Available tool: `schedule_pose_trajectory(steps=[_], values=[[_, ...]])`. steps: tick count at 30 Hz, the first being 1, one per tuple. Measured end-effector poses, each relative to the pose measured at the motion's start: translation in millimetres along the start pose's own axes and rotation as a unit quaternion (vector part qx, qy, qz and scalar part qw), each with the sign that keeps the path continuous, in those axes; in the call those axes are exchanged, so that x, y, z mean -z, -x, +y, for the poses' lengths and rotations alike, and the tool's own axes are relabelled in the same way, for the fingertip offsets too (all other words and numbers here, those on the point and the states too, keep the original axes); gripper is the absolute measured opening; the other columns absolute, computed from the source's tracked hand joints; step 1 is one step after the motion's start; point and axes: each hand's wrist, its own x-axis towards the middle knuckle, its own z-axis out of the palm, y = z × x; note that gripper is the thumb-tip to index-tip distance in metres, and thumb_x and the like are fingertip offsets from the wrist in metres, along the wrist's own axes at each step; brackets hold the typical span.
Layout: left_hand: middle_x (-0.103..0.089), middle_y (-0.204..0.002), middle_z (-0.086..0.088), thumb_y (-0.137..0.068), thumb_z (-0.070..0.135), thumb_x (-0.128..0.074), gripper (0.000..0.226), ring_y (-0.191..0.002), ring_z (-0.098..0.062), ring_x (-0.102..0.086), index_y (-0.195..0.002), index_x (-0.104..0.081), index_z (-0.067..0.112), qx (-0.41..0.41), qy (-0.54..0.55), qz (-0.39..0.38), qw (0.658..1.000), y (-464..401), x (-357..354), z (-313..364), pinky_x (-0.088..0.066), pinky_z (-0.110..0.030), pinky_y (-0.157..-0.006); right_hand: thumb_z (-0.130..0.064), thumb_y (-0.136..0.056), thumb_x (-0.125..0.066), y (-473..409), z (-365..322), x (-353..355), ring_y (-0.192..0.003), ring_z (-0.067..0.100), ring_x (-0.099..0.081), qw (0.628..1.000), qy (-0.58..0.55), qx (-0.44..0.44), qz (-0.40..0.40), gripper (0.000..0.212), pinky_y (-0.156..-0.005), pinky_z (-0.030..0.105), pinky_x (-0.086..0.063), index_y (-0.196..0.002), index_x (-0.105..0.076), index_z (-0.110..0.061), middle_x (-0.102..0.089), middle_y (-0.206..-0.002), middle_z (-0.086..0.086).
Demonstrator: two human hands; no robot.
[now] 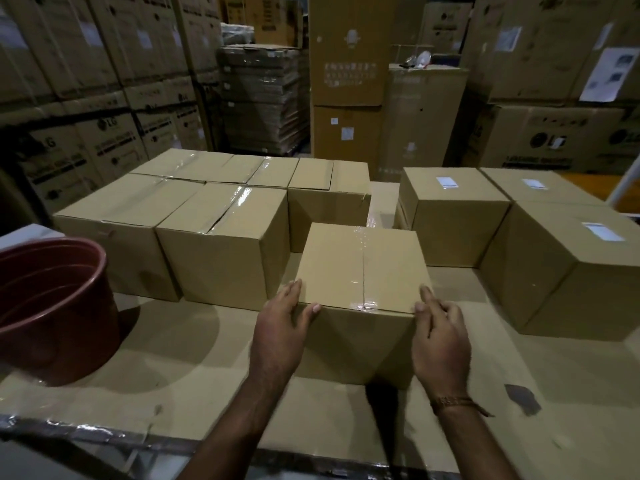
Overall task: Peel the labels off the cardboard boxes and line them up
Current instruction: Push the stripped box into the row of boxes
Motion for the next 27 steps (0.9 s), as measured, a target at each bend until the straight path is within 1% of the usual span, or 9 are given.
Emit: schedule_pose_trajectory(steps=[3, 5, 8, 11, 13, 16, 19, 24, 27], values=[[-0.056, -0.151, 0.007, -0.098, 0.046, -0.068, 0.061, -0.135, -0.012, -0.049, -0.154, -0.050, 0.029, -0.005, -0.052, 0.031, 0.998, -10, 0, -3, -0.047, -0.030, -0.104, -0.082, -0.090, -0.033, -7, -2, -5, -0.128, 0.025, -0.053, 0.993, 0.076, 0.025, -0.090, 0.093, -0.094, 0.043, -0.059, -0.168, -0.026, -0.032, -0.045, -0.150, 0.005], [-0.054, -0.152, 0.007, -0.096, 0.049, -0.068, 0.059, -0.136, -0.013, -0.046, -0.151, -0.054, 0.029, -0.014, -0.090, 0.043, 0.995, -20, 2, -6, -0.048, -0.032, -0.102, -0.086, -0.085, -0.036, -12, -7, -10, -0.133, 0.027, -0.051, 0.989, 0.094, 0.029, -0.110, 0.102, -0.098, 0.046, -0.059, -0.169, -0.020, -0.030, -0.042, -0.155, 0.005], [-0.045, -0.159, 0.004, -0.092, 0.045, -0.075, 0.062, -0.144, -0.017, -0.039, -0.148, -0.057, 0.028, -0.041, -0.132, 0.038, 0.990, -42, 11, -9, -0.050, -0.039, -0.107, -0.085, -0.083, -0.036, -21, -18, -20, -0.132, 0.026, -0.051, 0.989, 0.098, 0.022, -0.108, 0.104, -0.097, 0.043, -0.058, -0.170, -0.019, -0.030, -0.044, -0.155, 0.006], [-0.036, -0.164, 0.001, -0.085, 0.039, -0.084, 0.079, -0.148, -0.019, -0.033, -0.154, -0.048, 0.027, -0.068, -0.167, 0.004, 0.984, -73, 26, -15, -0.046, -0.040, -0.111, -0.078, -0.090, -0.046, -32, -28, -32, -0.136, 0.028, -0.050, 0.990, 0.098, 0.022, -0.102, 0.100, -0.100, 0.043, -0.055, -0.170, -0.020, -0.025, -0.044, -0.158, 0.008], [-0.034, -0.165, 0.000, -0.080, 0.040, -0.088, 0.088, -0.149, -0.022, -0.032, -0.156, -0.045, 0.027, -0.090, -0.199, -0.015, 0.976, -97, 38, -22, -0.043, -0.042, -0.115, -0.073, -0.094, -0.053, -40, -32, -40, -0.141, 0.031, -0.048, 0.990, 0.095, 0.021, -0.101, 0.097, -0.104, 0.044, -0.052, -0.171, -0.019, -0.024, -0.043, -0.162, 0.009], [-0.031, -0.168, 0.001, -0.070, 0.044, -0.094, 0.104, -0.153, -0.024, -0.028, -0.159, -0.041, 0.028, -0.111, -0.197, -0.051, 0.973, -131, 53, -33, -0.038, -0.051, -0.120, -0.072, -0.095, -0.054, -52, -38, -53, -0.144, 0.033, -0.047, 0.991, 0.085, 0.016, -0.100, 0.096, -0.104, 0.046, -0.051, -0.171, -0.018, -0.025, -0.042, -0.164, 0.010], [-0.033, -0.168, 0.002, -0.065, 0.045, -0.096, 0.114, -0.154, -0.023, -0.028, -0.160, -0.038, 0.028, -0.117, -0.187, -0.090, 0.971, -159, 62, -39, -0.032, -0.050, -0.123, -0.072, -0.095, -0.053, -65, -44, -66, -0.143, 0.031, -0.047, 0.990, 0.092, 0.017, -0.104, 0.096, -0.102, 0.046, -0.053, -0.171, -0.017, -0.026, -0.042, -0.163, 0.009], [-0.047, -0.159, 0.002, -0.070, 0.035, -0.095, 0.102, -0.146, -0.021, -0.041, -0.158, -0.044, 0.022, -0.126, -0.181, -0.126, 0.967, -181, 65, -48, -0.037, -0.043, -0.121, -0.071, -0.095, -0.055, -86, -49, -88, -0.144, 0.031, -0.046, 0.991, 0.085, 0.019, -0.104, 0.095, -0.104, 0.048, -0.052, -0.170, -0.019, -0.026, -0.043, -0.163, 0.009], [-0.066, -0.134, 0.005, -0.076, 0.035, -0.091, 0.076, -0.129, -0.020, -0.053, -0.144, -0.058, 0.024, -0.138, -0.199, -0.090, 0.966, -187, 63, -53, -0.047, -0.037, -0.105, -0.071, -0.095, -0.056, -93, -53, -99, -0.146, 0.031, -0.045, 0.991, 0.078, 0.021, -0.105, 0.095, -0.106, 0.049, -0.051, -0.171, -0.018, -0.027, -0.042, -0.164, 0.008]])
